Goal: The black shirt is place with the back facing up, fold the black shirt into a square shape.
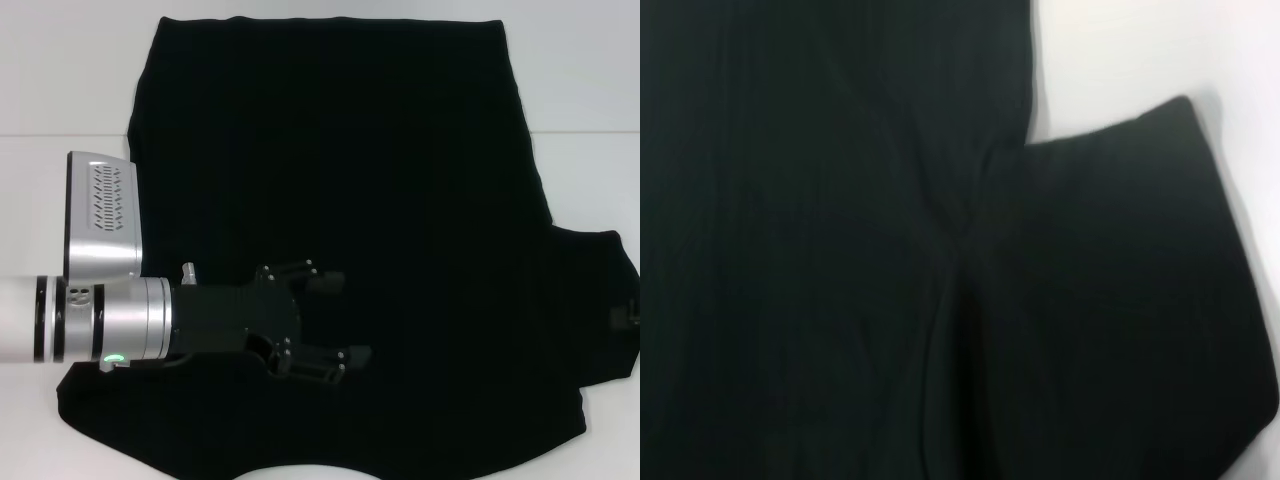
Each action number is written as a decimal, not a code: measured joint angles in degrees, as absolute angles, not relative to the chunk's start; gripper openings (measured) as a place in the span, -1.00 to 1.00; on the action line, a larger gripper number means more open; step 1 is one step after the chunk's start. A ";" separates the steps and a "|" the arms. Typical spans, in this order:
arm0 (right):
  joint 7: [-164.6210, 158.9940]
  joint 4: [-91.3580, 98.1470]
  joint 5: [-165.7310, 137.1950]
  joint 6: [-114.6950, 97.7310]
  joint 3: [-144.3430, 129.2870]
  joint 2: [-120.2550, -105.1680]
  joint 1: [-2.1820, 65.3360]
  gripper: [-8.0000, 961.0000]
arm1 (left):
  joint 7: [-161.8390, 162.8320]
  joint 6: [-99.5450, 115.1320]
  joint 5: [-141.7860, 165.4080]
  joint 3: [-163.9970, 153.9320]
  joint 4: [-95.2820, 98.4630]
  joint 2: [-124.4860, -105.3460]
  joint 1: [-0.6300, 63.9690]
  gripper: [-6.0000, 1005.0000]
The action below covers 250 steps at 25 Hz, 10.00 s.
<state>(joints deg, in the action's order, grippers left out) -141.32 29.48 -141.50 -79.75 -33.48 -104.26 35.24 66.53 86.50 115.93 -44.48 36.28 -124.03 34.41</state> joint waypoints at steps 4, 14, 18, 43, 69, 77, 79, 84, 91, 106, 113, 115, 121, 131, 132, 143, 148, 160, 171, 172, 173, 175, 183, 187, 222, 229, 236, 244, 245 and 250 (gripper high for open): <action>-142.20 28.78 -141.51 -76.97 -35.08 -104.82 35.57 0.69 | 66.53 85.94 115.93 -44.37 36.19 -123.95 34.49 0.90; -143.42 29.17 -141.51 -75.20 -37.12 -105.26 35.73 0.04 | 66.53 85.37 115.93 -43.93 36.28 -123.92 34.46 0.89; -143.42 29.34 -141.50 -74.94 -37.14 -105.31 35.54 -0.48 | 66.53 85.15 115.93 -43.87 36.22 -123.92 34.34 0.89; -132.67 31.27 -140.97 -72.20 -29.22 -104.69 35.17 -0.98 | 68.71 85.66 114.14 -43.77 35.40 -124.12 33.92 0.89; -131.31 33.54 -138.67 -76.60 -42.13 -111.96 51.24 -0.94 | 68.73 84.74 113.61 -42.10 35.24 -124.01 34.09 0.89; -130.95 34.11 -136.27 -76.34 -41.47 -111.33 49.62 -0.49 | 69.24 83.11 113.61 -40.06 34.37 -123.94 33.99 0.89; -130.10 34.11 -134.64 -76.28 -41.48 -111.22 48.51 -0.16 | 70.75 83.03 113.61 -38.77 34.40 -123.78 33.98 0.89; -123.90 33.35 -128.96 -76.26 -41.48 -111.35 45.63 0.39 | 80.47 83.79 114.61 -37.02 36.27 -122.01 32.83 0.89; -111.99 31.78 -122.44 -76.13 -41.52 -113.16 42.90 0.67 | 100.09 86.37 123.78 -33.01 48.51 -121.04 27.40 0.89; -100.55 31.66 -122.38 -80.26 -43.33 -113.50 43.67 0.67 | 115.08 94.54 145.98 -24.25 64.87 -121.21 24.39 0.88; -100.74 31.76 -122.30 -79.74 -42.77 -113.35 44.30 0.66 | 115.20 95.20 148.39 -25.79 64.69 -121.38 24.77 0.88; -100.74 31.79 -122.29 -79.53 -42.64 -113.33 44.34 0.66 | 115.22 95.16 148.42 -26.63 64.46 -121.46 24.77 0.88; -100.72 31.86 -122.25 -79.23 -42.26 -113.30 44.35 0.66 | 115.04 94.22 148.57 -26.92 62.44 -121.19 25.59 0.68; -100.67 31.91 -122.25 -79.38 -42.25 -113.19 44.06 0.66 | 114.86 93.71 148.63 -26.07 60.73 -120.76 26.06 0.09; -100.67 31.91 -122.25 -79.42 -42.26 -113.19 43.98 0.66 | 114.87 93.60 148.65 -26.06 60.72 -120.76 26.03 0.05; -104.67 32.93 -122.67 -80.13 -42.66 -112.38 41.33 0.66 | 114.79 92.89 148.81 -26.04 60.23 -120.85 25.94 -0.78; -109.35 34.10 -124.17 -84.74 -42.48 -110.50 38.15 0.66 | 114.99 92.79 148.36 -25.87 59.67 -120.85 25.99 -0.96; -114.13 32.56 -126.62 -92.47 -41.54 -106.26 29.31 0.65 | 114.68 91.20 147.83 -25.83 57.28 -121.06 26.39 -0.98; -114.25 29.84 -129.62 -91.62 -41.34 -106.10 26.81 0.65 | 114.69 90.96 147.29 -26.10 57.21 -121.20 26.55 -0.98; -114.23 29.38 -129.89 -91.14 -41.25 -106.17 27.03 0.65 | 114.69 90.96 147.29 -26.09 57.21 -121.19 26.55 -0.98; -114.17 29.10 -130.01 -90.80 -41.18 -106.27 27.28 0.65 | 114.69 90.96 147.29 -26.06 57.21 -121.17 26.56 -0.98; -114.11 28.84 -130.05 -90.36 -41.16 -106.57 27.86 0.66 | 114.68 90.95 147.29 -25.97 57.21 -121.08 26.67 -0.98; -114.45 28.74 -130.52 -89.06 -41.45 -107.45 29.77 0.51 | 114.61 90.09 147.29 -26.16 57.14 -121.01 26.89 -0.98; -115.22 28.61 -132.30 -87.15 -41.37 -107.61 29.91 0.37 | 114.54 90.08 147.29 -25.94 57.08 -120.94 26.89 -0.98; -99.97 29.49 -132.90 -93.58 -25.67 -105.44 17.53 -0.86 | 115.19 104.36 145.27 -15.74 55.11 -120.73 23.52 -0.98; -98.24 29.61 -133.06 -95.78 -24.19 -104.64 14.07 -0.86 | 112.67 109.37 145.18 -14.02 53.46 -121.11 21.35 -0.98; -96.69 29.66 -133.10 -97.71 -20.22 -103.81 12.70 -0.86 | 111.42 111.18 144.96 -11.50 52.63 -121.39 20.53 -0.98; -95.00 29.56 -132.60 -93.72 -13.13 -105.44 18.85 -0.85 | 111.56 105.46 140.28 -10.93 45.72 -118.85 27.71 -0.98; -95.00 29.54 -132.46 -92.78 -12.24 -105.66 20.05 -0.85 | 111.71 103.83 139.67 -10.92 43.97 -118.24 29.04 -0.98; -97.02 29.08 -132.52 -86.65 -11.52 -106.10 26.67 -0.83 | 112.01 92.37 136.62 -10.86 35.01 -115.08 36.20 -0.98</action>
